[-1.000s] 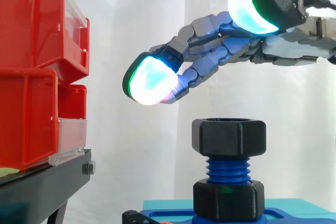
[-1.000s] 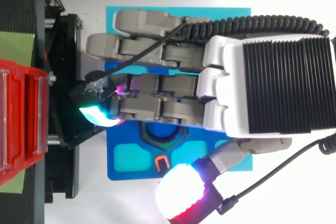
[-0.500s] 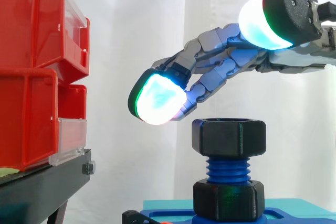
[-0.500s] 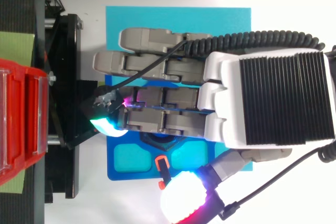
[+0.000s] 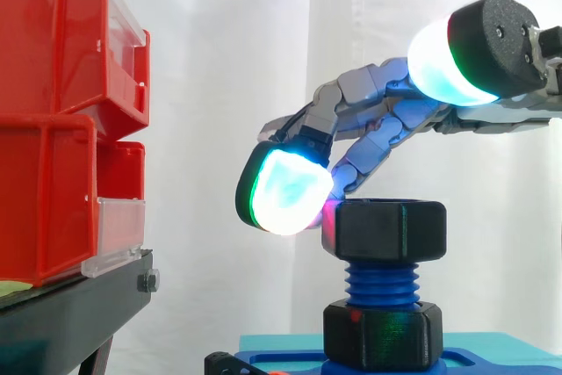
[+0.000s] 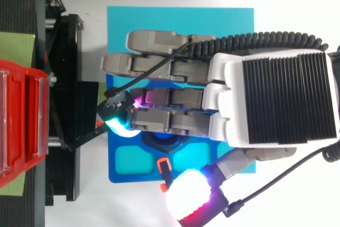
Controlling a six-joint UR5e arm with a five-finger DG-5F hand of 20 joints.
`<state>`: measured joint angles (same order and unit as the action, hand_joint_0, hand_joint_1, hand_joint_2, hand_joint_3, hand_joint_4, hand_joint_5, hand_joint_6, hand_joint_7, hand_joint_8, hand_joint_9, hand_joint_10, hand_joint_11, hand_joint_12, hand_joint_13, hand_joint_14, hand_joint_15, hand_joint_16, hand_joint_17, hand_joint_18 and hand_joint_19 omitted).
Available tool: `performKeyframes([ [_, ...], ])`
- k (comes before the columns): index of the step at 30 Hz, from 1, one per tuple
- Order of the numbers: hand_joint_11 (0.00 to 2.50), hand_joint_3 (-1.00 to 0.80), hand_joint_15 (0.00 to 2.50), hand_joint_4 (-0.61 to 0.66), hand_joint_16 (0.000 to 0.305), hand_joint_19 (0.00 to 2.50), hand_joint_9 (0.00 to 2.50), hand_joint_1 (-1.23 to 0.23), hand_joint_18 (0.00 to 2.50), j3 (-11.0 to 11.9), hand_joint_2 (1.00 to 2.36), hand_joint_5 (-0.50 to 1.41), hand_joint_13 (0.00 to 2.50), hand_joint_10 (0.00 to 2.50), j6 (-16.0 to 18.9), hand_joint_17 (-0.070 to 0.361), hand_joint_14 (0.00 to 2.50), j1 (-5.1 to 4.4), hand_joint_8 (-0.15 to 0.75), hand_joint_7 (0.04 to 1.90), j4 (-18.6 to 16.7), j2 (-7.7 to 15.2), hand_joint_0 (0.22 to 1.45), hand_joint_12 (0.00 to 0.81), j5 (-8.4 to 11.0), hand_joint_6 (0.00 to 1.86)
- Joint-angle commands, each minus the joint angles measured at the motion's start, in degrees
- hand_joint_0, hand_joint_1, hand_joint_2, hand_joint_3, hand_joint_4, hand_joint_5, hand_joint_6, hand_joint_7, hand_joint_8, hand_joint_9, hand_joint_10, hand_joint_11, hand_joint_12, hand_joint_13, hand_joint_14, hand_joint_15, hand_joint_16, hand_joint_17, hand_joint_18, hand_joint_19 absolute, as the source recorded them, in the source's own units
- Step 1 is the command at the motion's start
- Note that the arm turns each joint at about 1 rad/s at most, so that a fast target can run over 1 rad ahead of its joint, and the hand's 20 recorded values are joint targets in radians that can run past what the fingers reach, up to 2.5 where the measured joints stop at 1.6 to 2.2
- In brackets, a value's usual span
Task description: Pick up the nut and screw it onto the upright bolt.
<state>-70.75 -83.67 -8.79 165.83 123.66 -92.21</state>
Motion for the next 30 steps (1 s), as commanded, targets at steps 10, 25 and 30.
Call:
performKeyframes([
  [10, 0.00, -0.50, 0.00, 0.17, 0.033, 0.00, 0.58, -0.08, 0.00, 0.00, 1.00, -0.03, 0.31, 0.00, 0.00, 0.074, 0.00, 0.97, 0.250, 1.37, 0.28, 0.00, 0.54, 0.299, -0.87, 0.50],
  [25, 0.00, -0.50, 0.00, 0.14, 0.027, 0.00, 0.80, -0.11, 0.07, 0.00, 1.00, 0.01, 0.44, 0.00, -0.70, 0.061, 0.00, 2.46, 0.251, 1.55, 0.28, 0.00, 0.54, 0.271, -2.54, 0.51],
  [30, 0.00, -0.50, 0.00, 0.12, 0.025, 0.00, 0.88, -0.10, 0.11, 0.00, 1.00, 0.02, 0.50, 0.00, -0.79, 0.056, 0.00, 2.90, 0.253, 1.36, 0.28, 0.00, 0.54, 0.263, -3.07, 0.58],
])
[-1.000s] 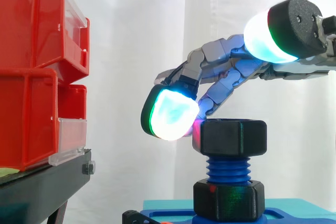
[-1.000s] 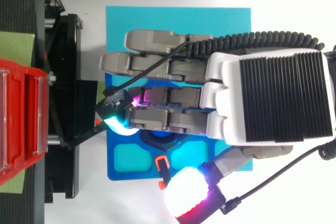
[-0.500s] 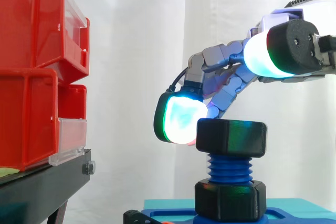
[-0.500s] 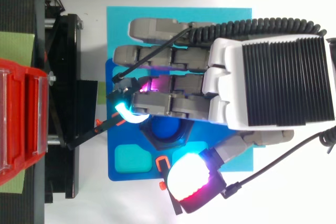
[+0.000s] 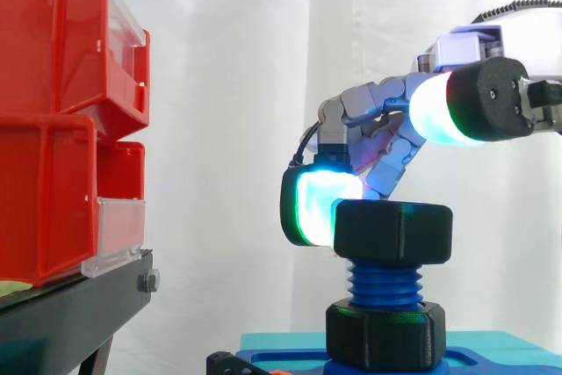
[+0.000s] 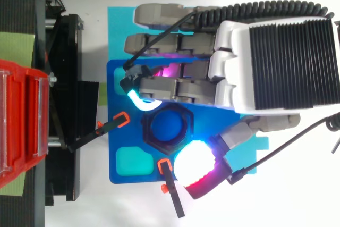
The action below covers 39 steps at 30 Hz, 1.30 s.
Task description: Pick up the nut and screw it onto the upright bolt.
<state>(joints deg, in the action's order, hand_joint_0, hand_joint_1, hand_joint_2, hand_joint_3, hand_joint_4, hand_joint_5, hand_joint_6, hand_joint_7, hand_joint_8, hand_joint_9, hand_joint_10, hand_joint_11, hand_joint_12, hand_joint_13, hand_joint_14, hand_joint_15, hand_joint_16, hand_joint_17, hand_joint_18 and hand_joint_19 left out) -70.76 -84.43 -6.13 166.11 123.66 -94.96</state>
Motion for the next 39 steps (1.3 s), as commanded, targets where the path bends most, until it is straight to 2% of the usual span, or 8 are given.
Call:
performKeyframes([
  [1, 0.00, -0.50, 0.00, 0.12, 0.024, 0.00, 0.91, -0.10, 0.13, 0.01, 1.00, 0.02, 0.53, 0.00, -0.04, 0.054, 0.00, 0.42, 0.255, 1.33, 0.00, 0.00, 0.54, 0.254, -0.58, 0.60],
  [10, 0.00, -0.50, 0.00, 0.09, 0.017, 0.00, 1.15, -0.12, 0.37, 0.01, 1.00, 0.04, 0.74, 0.00, -0.12, 0.037, 0.00, 1.30, 0.254, 1.13, 0.00, 0.00, 0.54, 0.204, -1.81, 0.68],
  [15, 0.00, -0.50, 0.00, 0.10, 0.009, 0.00, 1.43, -0.16, 0.56, 0.01, 1.00, 0.05, 0.90, 0.00, -0.56, 0.021, 0.00, 1.92, 0.213, 1.13, 0.00, -0.09, 0.54, 0.149, -2.96, 0.68],
  [19, 0.00, -0.50, 0.00, 0.09, 0.008, 0.00, 1.49, -0.17, 0.59, 0.01, 1.00, 0.06, 0.92, 0.00, -0.56, 0.018, 0.00, 2.27, 0.193, 1.14, 0.00, -0.09, 0.54, 0.138, -3.66, 0.67],
  [23, 0.04, -0.50, 0.00, 0.11, 0.009, 0.00, 1.49, -0.17, 0.57, 0.53, 1.00, 0.06, 0.90, 0.00, -0.47, 0.020, 0.00, 2.71, 0.210, 1.27, -0.35, -0.09, 0.54, 0.148, -4.54, 0.60],
  [26, 0.05, -0.50, 0.00, 0.14, 0.011, 0.00, 1.46, -0.15, 0.50, 2.73, 1.00, 0.06, 0.86, 0.00, -0.47, 0.026, 0.00, 3.06, 0.233, 1.46, 0.00, -0.09, 0.54, 0.166, -5.33, 0.50],
  [35, 0.03, -0.50, 0.00, 0.22, 0.020, 0.00, 1.20, -0.11, 0.35, 5.02, 1.00, -0.03, 0.70, 0.00, -0.56, 0.044, 0.00, 3.50, 0.250, 1.13, 0.35, -0.09, 0.54, 0.221, -6.65, 0.51],
  [39, 0.00, -0.50, 0.00, 0.25, 0.023, 0.00, 1.12, -0.11, 0.32, 5.19, 1.00, -0.06, 0.65, 0.00, -0.91, 0.052, 0.00, 3.59, 0.238, 0.93, 0.00, 0.00, 0.53, 0.235, -6.91, 0.50],
])
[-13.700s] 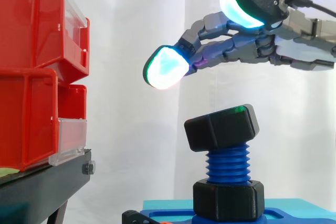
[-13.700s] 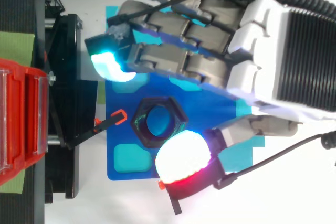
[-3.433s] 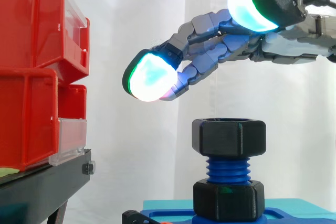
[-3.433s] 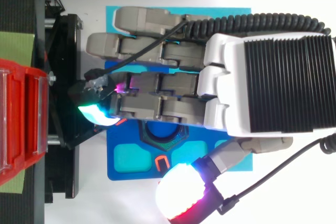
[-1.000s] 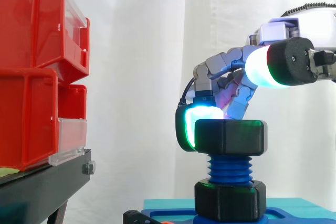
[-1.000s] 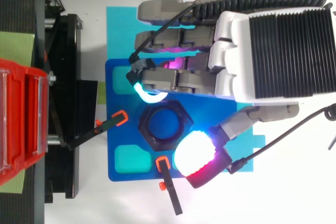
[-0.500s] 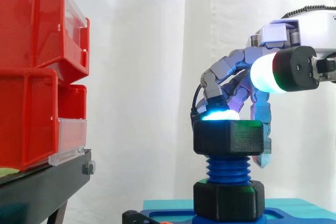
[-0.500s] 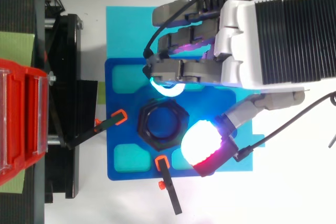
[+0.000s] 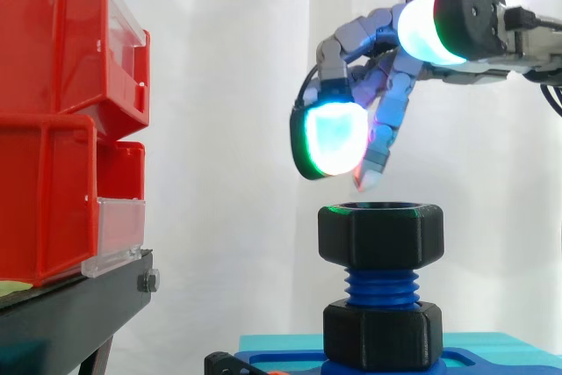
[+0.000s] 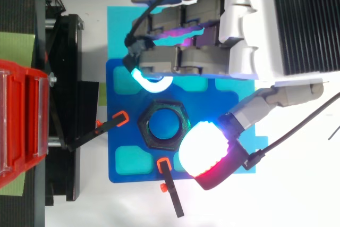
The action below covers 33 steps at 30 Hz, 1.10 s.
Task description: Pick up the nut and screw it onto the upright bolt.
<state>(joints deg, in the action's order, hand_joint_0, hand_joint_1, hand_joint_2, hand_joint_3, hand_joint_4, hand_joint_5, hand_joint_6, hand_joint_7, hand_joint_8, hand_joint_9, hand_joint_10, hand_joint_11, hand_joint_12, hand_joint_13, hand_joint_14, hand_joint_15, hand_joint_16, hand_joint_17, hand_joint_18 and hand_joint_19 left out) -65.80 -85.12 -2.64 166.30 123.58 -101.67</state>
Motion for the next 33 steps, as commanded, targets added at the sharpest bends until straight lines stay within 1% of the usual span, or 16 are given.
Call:
performKeyframes([
  [1, 0.00, -0.50, 0.00, 0.24, 0.024, 0.00, 1.08, -0.10, 0.30, 0.23, 1.00, -0.07, 0.62, 0.00, -0.40, 0.055, 0.00, 0.09, 0.234, 0.86, -0.18, 0.08, 0.53, 0.236, -0.11, 0.50],
  [3, 0.00, -0.50, 0.00, 0.24, 0.025, 0.00, 1.03, -0.10, 0.29, 0.23, 1.00, -0.07, 0.61, 0.00, -0.75, 0.056, 0.00, 0.00, 0.228, 0.78, -0.27, 0.08, 0.53, 0.236, 0.07, 0.50],
  [4, 0.00, -0.50, 0.00, 0.26, 0.026, 0.00, 0.99, -0.10, 0.28, 0.06, 1.00, -0.08, 0.58, 0.00, -0.92, 0.057, 0.00, -0.09, 0.228, 0.70, -0.36, 0.17, 0.53, 0.235, 0.07, 0.50],
  [8, 0.00, -0.50, 0.00, 0.27, 0.027, 0.00, 0.89, -0.10, 0.22, -1.79, 1.00, -0.09, 0.52, 0.00, -0.84, 0.061, 0.00, -0.70, 0.209, 0.62, -2.20, 0.17, 0.52, 0.237, 0.16, 0.50],
  [9, 0.00, -0.50, 0.00, 0.27, 0.027, 0.00, 0.82, -0.09, 0.19, -3.90, 1.00, -0.10, 0.48, 0.00, -0.66, 0.062, 0.00, -1.05, 0.197, 0.59, -4.93, 0.17, 0.52, 0.241, 0.16, 0.50],
  [10, 0.00, -0.50, 0.00, 0.27, 0.028, 0.00, 0.77, -0.08, 0.13, -3.90, 1.00, -0.11, 0.44, 0.00, -0.66, 0.064, 0.00, -1.05, 0.190, 0.58, -4.93, 0.17, 0.52, 0.247, 0.16, 0.50],
  [12, 0.00, -0.50, 0.00, 0.25, 0.029, 0.00, 0.68, -0.07, 0.03, -5.04, 1.00, -0.12, 0.36, 0.00, -0.48, 0.066, 0.00, -1.23, 0.185, 0.57, -6.69, 0.17, 0.51, 0.264, 0.16, 0.50],
  [13, 0.00, -0.50, 0.00, 0.24, 0.030, 0.00, 0.66, -0.06, 0.00, -5.92, 1.00, -0.12, 0.33, 0.00, -0.13, 0.067, 0.00, -1.32, 0.178, 0.56, -8.62, 0.17, 0.51, 0.269, 0.24, 0.50],
  [15, 0.00, -0.50, 0.00, 0.23, 0.032, 0.00, 0.55, -0.04, 0.00, -6.45, 1.00, -0.14, 0.23, 0.00, 0.22, 0.072, 0.00, -1.58, 0.168, 0.54, -10.20, 0.08, 0.51, 0.286, 0.24, 0.50],
  [17, 0.00, -0.50, 0.00, 0.20, 0.034, 0.00, 0.46, -0.02, 0.00, -6.45, 1.00, -0.15, 0.16, 0.00, 0.57, 0.076, 0.00, -1.67, 0.166, 0.54, -10.29, 0.17, 0.50, 0.294, 0.24, 0.50],
  [18, 0.00, -0.50, 0.00, 0.18, 0.036, 0.00, 0.41, 0.00, 0.00, -6.45, 1.00, -0.16, 0.11, 0.00, 0.66, 0.080, 0.00, -1.93, 0.164, 0.55, -9.59, 0.17, 0.50, 0.303, 0.24, 0.50],
  [22, 0.00, -0.50, 0.00, 0.16, 0.038, 0.00, 0.31, 0.01, 0.00, -6.45, 1.00, -0.16, 0.02, 0.00, 0.66, 0.085, 0.00, -2.29, 0.158, 0.55, -8.36, 0.17, 0.50, 0.315, 0.24, 0.50],
  [25, 0.00, -0.50, 0.00, 0.16, 0.039, 0.00, 0.27, 0.02, 0.00, -6.45, 1.00, -0.16, 0.00, 0.00, 0.83, 0.087, 0.00, -2.55, 0.158, 0.56, -7.30, 0.17, 0.50, 0.320, 0.24, 0.50],
  [30, 0.00, -0.50, 0.00, 0.15, 0.039, 0.00, 0.23, 0.05, 0.00, -6.45, 1.00, -0.17, 0.00, 0.00, 1.10, 0.087, 0.00, -2.99, 0.157, 0.58, -7.39, 0.34, 0.50, 0.324, 0.24, 0.50],
  [33, 0.00, -0.50, 0.00, 0.15, 0.039, 0.00, 0.23, 0.05, 0.00, -6.45, 1.00, -0.17, 0.00, 0.00, 1.36, 0.088, 0.00, -2.99, 0.162, 0.59, -7.65, 1.40, 0.50, 0.325, 0.16, 0.50],
])
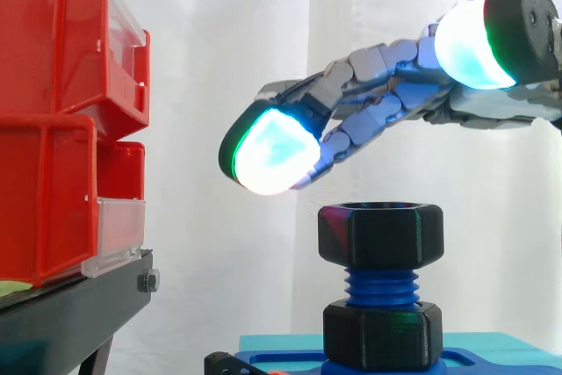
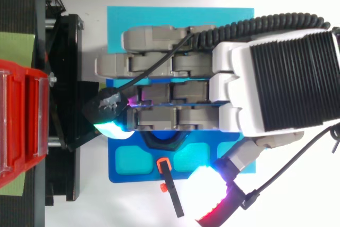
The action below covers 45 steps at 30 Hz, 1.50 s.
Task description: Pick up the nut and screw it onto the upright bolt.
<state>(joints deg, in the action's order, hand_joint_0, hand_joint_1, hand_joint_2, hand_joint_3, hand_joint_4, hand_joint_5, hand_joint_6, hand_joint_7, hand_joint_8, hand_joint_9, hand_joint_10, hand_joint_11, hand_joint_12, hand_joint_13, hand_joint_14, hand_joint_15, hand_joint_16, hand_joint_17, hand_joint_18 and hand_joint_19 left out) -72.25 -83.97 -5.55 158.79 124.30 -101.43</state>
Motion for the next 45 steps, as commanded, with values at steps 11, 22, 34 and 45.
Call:
performKeyframes([
  [11, 0.00, -0.50, 0.00, 0.18, 0.039, 0.00, 0.30, 0.01, 0.00, 0.00, 1.00, -0.13, 0.05, 0.00, 2.50, 0.088, 0.00, -0.26, 0.187, 0.72, -2.52, 1.73, 0.51, 0.326, -0.08, 0.50],
  [22, 0.00, -0.50, 0.00, 0.23, 0.038, 0.00, 0.35, -0.02, 0.00, 0.00, 1.00, -0.09, 0.10, 0.00, 2.32, 0.086, 0.00, 0.01, 0.212, 1.00, -1.82, 1.73, 0.51, 0.326, -0.43, 0.50],
  [34, 0.00, -0.50, 0.00, 0.23, 0.023, 0.00, 0.71, -0.17, 0.04, 0.00, 1.00, -0.02, 0.45, 0.00, 2.15, 0.051, 0.00, 0.97, 0.251, 1.23, -1.21, 1.73, 0.54, 0.250, -1.66, 0.50],
  [45, 0.00, -0.50, 0.00, 0.15, 0.014, 0.00, 0.98, -0.19, 0.31, 0.00, 1.00, 0.03, 0.66, 0.00, 2.15, 0.031, 0.00, 2.21, 0.262, 1.49, -1.21, 1.73, 0.55, 0.194, -3.86, 0.53],
])
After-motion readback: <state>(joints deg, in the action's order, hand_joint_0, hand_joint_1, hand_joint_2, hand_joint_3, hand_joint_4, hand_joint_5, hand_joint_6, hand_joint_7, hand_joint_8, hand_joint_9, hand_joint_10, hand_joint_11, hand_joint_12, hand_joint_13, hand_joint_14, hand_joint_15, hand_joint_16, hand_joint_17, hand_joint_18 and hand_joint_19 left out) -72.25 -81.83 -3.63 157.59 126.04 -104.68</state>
